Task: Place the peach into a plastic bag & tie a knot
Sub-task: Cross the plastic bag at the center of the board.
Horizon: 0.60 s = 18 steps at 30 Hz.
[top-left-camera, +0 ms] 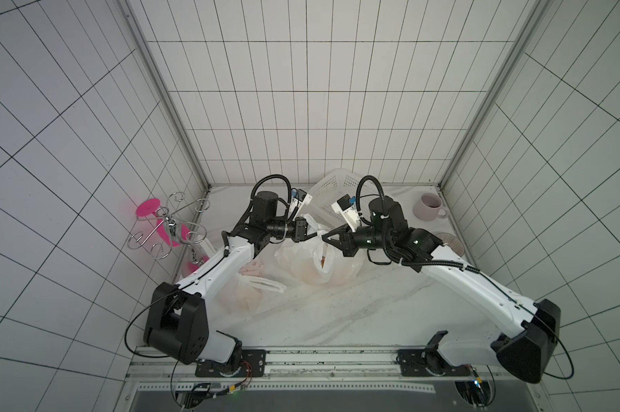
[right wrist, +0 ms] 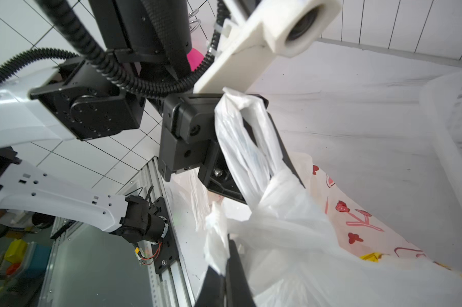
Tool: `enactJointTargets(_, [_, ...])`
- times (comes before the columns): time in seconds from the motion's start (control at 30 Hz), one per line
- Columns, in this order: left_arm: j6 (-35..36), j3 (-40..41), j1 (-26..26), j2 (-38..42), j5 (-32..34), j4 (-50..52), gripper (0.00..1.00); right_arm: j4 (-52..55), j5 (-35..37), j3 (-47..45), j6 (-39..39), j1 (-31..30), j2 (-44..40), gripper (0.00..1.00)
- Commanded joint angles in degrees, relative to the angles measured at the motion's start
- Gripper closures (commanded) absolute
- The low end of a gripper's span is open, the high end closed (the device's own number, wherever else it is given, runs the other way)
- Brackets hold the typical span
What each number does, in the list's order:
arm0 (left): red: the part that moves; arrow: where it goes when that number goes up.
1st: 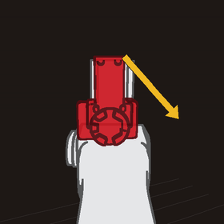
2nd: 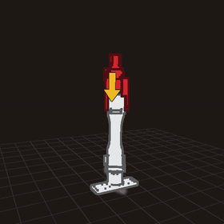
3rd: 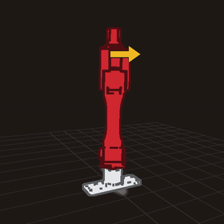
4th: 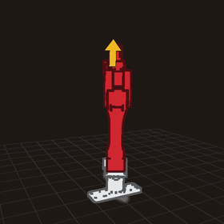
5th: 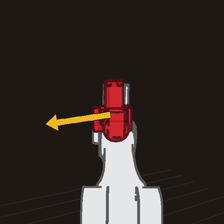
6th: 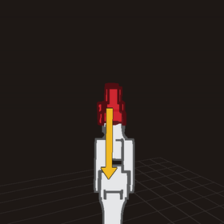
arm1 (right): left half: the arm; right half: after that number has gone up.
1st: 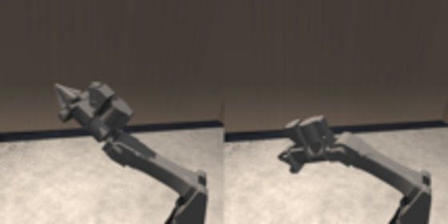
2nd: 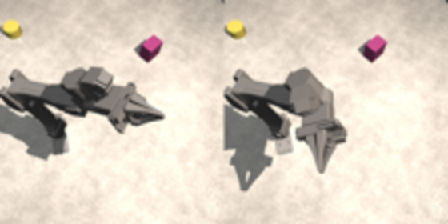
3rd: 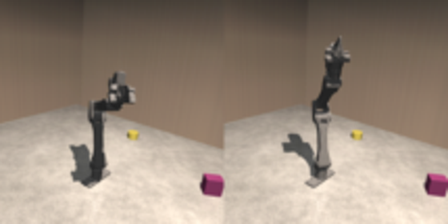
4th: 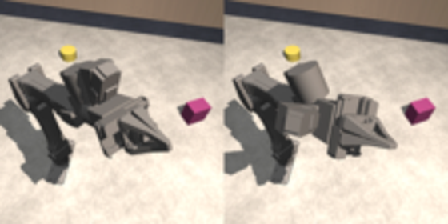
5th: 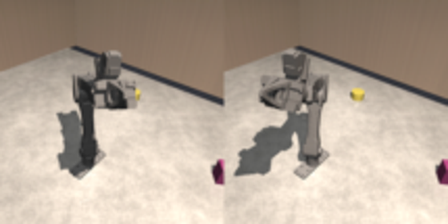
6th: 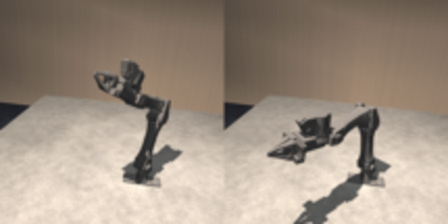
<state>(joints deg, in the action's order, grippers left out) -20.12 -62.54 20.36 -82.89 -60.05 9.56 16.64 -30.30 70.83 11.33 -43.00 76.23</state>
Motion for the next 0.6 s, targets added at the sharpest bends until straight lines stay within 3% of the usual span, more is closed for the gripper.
enactJointTargets(0.0, [-1.2,-0.5,-3.2,-1.5,6.5,-1.7,1.00,5.2,-3.5,-4.4,-9.3,-4.1,0.5,1.00])
enactJointTargets(0.33, [1.3,1.6,-3.2,-0.4,0.4,-3.7,0.90,6.3,4.9,-9.0,-19.7,-3.6,4.3,1.00])
enactJointTargets(0.57, [2.6,4.2,-3.3,0.3,-2.1,-3.4,0.76,6.0,4.4,-9.6,-22.3,-2.4,3.4,1.00])
